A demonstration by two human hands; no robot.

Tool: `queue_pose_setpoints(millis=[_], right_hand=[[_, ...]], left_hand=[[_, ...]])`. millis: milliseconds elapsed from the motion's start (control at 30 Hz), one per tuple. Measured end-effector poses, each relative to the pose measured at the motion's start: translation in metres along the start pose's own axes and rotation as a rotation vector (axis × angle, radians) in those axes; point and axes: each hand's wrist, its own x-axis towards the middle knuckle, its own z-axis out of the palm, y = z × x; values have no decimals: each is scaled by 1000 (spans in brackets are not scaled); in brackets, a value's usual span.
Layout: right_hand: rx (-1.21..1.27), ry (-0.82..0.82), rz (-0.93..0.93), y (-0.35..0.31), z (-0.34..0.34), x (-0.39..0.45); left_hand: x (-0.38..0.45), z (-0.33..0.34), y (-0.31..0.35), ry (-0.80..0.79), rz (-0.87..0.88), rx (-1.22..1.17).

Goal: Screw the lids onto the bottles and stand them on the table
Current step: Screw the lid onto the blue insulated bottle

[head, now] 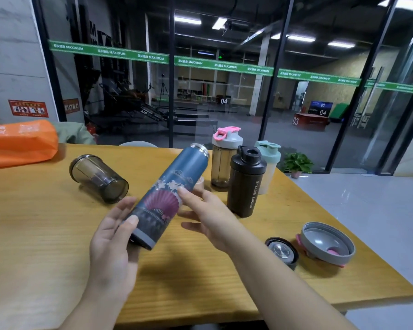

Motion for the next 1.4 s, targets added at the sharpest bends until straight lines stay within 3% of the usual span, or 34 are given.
queue_pose_setpoints(millis=[200,333,433,567,800,1000,1133,1400], right_hand=[[222,32,-59,-1,14,9],[120,86,-134,0,11,12],[40,114,-198,0,6,14],[23,119,-219,-8,2,15],[-58,162,-233,-11,-7,18],[-159,209,-246,-5,-21,22],[-177,248,-254,-2,-29,25],[-152,252,-239,0,-38,30]], left_hand=[[12,-11,-4,-118,-89,-8],[27,-18,-3,-156,-92,168],[42,-15,-3,2,78,468],[76,-20,-14,157,366,1154],[132,-32,-42,100,203,1616],[151,-35,-53,18,74,1741],[161,-32,-54,13,87,1780],[177,-19,-55,159,124,1586]])
